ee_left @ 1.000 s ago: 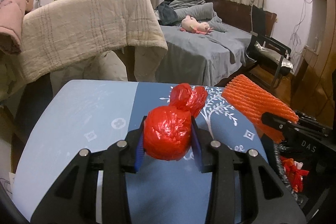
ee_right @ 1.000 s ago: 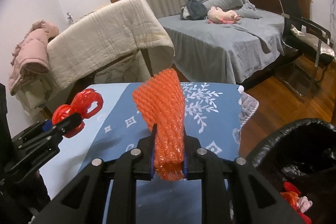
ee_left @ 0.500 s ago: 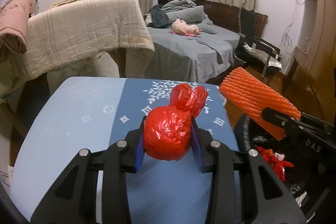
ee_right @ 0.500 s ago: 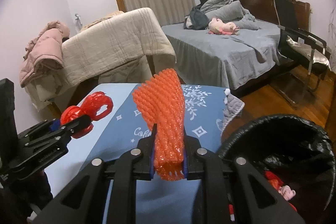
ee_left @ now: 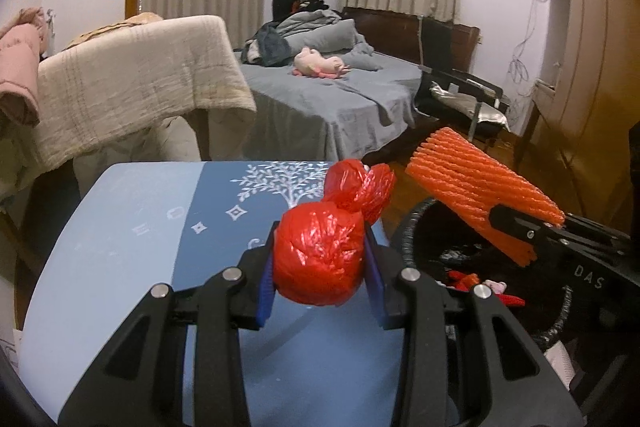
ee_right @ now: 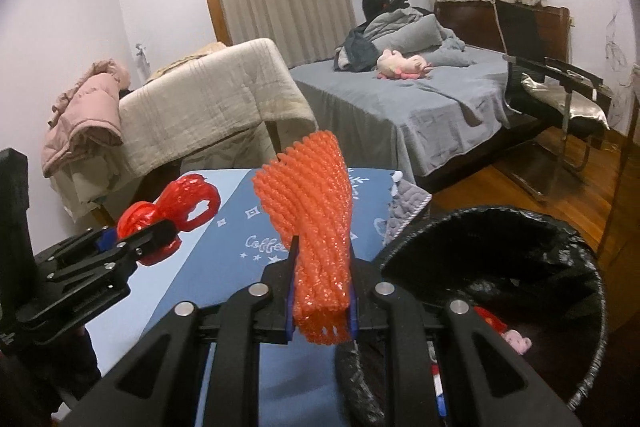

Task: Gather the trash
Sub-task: 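Carry the red item and orange scrubber over the trash bin with both tools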

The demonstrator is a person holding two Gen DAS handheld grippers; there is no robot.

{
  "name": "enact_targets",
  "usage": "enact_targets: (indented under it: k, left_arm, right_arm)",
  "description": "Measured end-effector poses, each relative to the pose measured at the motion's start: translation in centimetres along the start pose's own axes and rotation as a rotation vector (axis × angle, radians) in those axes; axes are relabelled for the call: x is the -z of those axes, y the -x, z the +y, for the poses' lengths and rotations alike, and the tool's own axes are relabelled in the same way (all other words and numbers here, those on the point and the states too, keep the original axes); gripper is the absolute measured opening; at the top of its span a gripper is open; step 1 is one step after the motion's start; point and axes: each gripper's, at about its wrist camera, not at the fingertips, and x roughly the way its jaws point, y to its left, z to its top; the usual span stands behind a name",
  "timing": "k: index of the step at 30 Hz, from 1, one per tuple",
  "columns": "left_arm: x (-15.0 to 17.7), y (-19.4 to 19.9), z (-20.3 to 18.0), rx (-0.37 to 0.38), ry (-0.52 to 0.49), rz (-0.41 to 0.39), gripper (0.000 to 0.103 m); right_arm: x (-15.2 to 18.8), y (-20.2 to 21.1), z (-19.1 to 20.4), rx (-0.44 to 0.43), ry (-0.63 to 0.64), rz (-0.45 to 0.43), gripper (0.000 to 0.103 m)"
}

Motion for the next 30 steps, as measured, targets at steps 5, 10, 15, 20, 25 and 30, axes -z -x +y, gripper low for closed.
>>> enact_targets:
  k: [5, 10, 15, 20, 25, 30]
  left_arm:
    - [0.0, 0.7, -2.2, 0.032, -0.028, -0.01, 0.036]
    - [0.0, 1.0, -4.2, 0.065, -0.056, -0.016, 0.036]
    - [-0.1, 0.9, -6.2, 0.101, -0.087, -0.021, 0.036]
    - [-0.1, 0.6, -8.1, 0.134, -0.108, -0.023, 0.036]
    - [-0.2, -0.5, -10.1, 0.173, -0.131, -0.015, 0.036]
    - [-0.1, -1.9, -11.9, 0.203, -0.151, -0.01, 0.036]
  right_arm:
    - [0.4, 1.9, -1.4, 0.026, -0.011, -0.02, 0.019]
    - [0.9, 3.6, -3.2, 0.061, -0.031, -0.037, 0.019]
    - [1.5, 5.0, -5.1, 0.104, -0.056, -0.052, 0.019]
    - [1.9, 6.2, -7.1, 0.141, -0.084, -0.063, 0.019]
    - [2.3, 7.1, -8.5, 0.187, -0.087, -0.072, 0.019]
    - [2.7, 7.6, -10.3, 0.227, -0.103, -0.071, 0.019]
